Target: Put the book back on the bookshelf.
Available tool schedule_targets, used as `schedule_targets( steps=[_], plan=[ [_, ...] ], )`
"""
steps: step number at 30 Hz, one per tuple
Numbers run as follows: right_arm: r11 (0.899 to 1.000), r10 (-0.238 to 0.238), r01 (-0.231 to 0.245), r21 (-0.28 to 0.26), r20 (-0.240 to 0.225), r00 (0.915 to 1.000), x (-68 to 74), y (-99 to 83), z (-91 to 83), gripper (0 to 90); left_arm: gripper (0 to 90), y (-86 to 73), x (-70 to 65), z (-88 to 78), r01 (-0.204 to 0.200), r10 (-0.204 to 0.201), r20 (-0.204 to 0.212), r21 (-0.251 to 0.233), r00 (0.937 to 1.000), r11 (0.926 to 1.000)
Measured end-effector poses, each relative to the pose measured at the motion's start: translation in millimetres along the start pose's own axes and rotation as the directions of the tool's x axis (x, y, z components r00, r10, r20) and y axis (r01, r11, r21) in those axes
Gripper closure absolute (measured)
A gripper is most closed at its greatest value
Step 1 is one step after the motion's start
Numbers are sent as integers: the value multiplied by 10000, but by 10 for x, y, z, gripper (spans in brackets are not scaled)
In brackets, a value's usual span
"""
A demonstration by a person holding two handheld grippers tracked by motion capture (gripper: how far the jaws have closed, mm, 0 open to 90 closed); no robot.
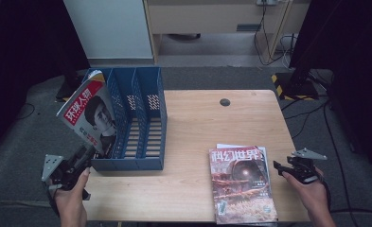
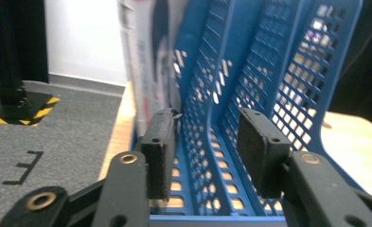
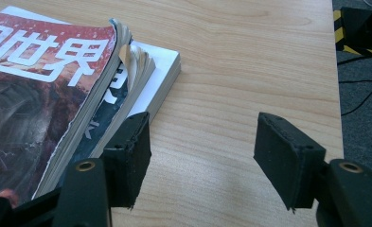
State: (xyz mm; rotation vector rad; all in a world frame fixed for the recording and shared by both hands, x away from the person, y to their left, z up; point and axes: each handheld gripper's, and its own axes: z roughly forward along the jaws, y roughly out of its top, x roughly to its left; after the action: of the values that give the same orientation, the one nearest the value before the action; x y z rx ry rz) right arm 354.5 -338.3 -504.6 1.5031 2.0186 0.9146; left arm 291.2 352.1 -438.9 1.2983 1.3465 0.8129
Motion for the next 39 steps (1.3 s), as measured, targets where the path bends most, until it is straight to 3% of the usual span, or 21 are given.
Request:
schedule_targets(
  steps=[3,11,15,18,21,22,23,24,25,29,37,39],
  plan=[
    [10000,13,-13,-11,-5,10000,-3,4,10,378,515,18,-88,35,-326,326,40,100,9995,9994],
    [10000,32,-33,-72,-123,9999,-1,15,-3,417,430,36,-250,100,-684,678,219,302,9975,9972],
    [9997,-85,80,-220,-191,9998,6,27,-16,476,389,20,-449,179,-1226,1193,468,752,9918,9896],
    [9990,-201,192,-411,-221,9996,7,38,-36,530,355,13,-589,216,-1333,1264,792,887,9888,9871],
    [9982,-275,259,-540,-280,9992,16,48,-55,580,314,6,-692,243,-1533,1433,1032,966,9843,9835],
    [9977,-319,298,-601,-339,9989,21,52,-64,600,305,-2,-789,271,-1805,1674,1246,1024,9780,9782],
    [9977,-319,298,-601,-339,9989,21,52,-64,600,300,-2,-789,271,-1805,1674,1246,1024,9780,9782],
    [9971,-387,357,-675,-438,9983,27,56,-71,618,293,-19,-880,304,-1983,1816,1450,1104,9726,9739],
    [9973,-316,283,-677,-469,9984,35,58,-71,627,291,-19,-880,304,-1983,1816,1450,1104,9726,9739],
    [9980,-291,256,-575,-609,9977,37,64,-61,640,269,-73,-1050,377,-2400,2145,1822,1320,9596,9618],
    [9981,-314,272,-561,-749,9967,73,75,-60,644,264,-121,-1177,426,-2605,2251,2166,1516,9500,9535],
    [9977,-405,361,-574,-769,9962,87,80,-50,644,264,-118,-1245,436,-2713,2322,2345,1508,9440,9506]
  ],
)
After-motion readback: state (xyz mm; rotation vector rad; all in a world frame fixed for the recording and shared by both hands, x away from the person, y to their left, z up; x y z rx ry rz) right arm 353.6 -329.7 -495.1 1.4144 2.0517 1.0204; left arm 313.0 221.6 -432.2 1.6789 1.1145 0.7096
